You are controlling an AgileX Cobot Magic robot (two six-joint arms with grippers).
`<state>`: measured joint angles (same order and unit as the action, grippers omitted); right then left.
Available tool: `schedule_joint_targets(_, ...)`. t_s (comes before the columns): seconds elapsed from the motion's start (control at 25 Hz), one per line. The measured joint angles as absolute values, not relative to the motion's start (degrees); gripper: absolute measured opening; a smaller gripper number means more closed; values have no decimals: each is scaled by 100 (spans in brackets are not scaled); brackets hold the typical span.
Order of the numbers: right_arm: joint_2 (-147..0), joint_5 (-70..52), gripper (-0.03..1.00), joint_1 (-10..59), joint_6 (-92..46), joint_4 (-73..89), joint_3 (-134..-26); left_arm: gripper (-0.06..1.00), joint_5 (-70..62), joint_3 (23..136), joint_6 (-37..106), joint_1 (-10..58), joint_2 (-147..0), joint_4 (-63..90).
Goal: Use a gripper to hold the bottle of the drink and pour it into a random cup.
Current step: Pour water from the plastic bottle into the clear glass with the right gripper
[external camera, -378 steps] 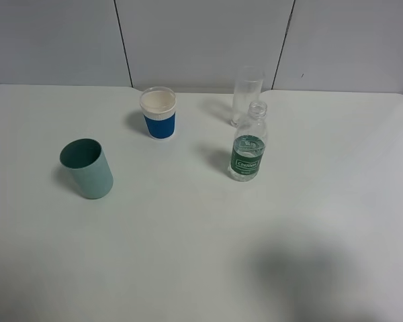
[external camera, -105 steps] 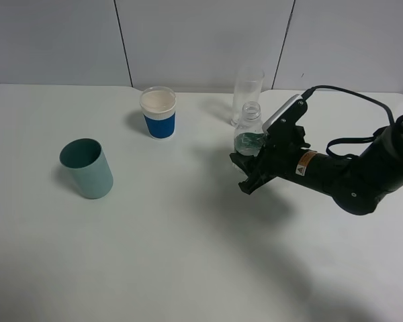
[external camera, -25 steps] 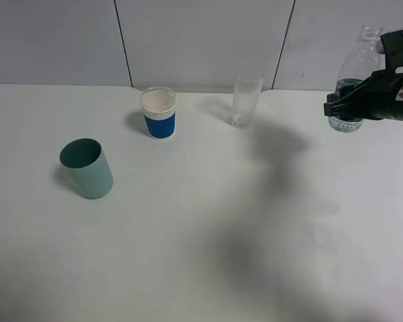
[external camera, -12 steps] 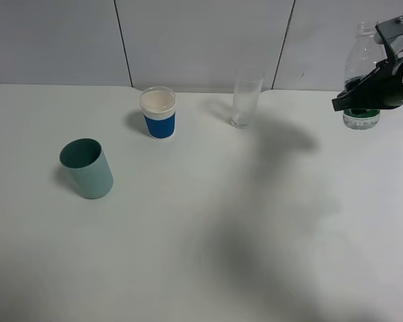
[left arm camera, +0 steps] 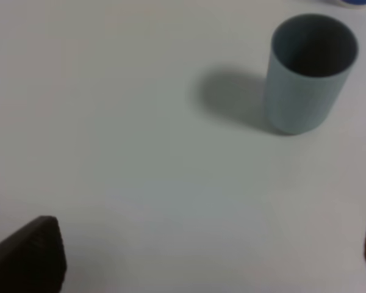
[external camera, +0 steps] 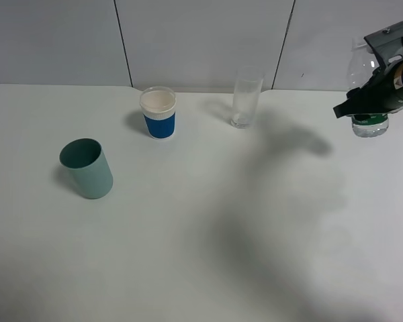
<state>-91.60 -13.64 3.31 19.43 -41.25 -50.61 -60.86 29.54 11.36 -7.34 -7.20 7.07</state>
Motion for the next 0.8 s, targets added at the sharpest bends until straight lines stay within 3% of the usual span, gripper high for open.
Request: schedule_joint_targets(0.8,-10425,-2761,55,1522,2612,-5510,-6830,99,-6086,2954,1136,-734,-720,707)
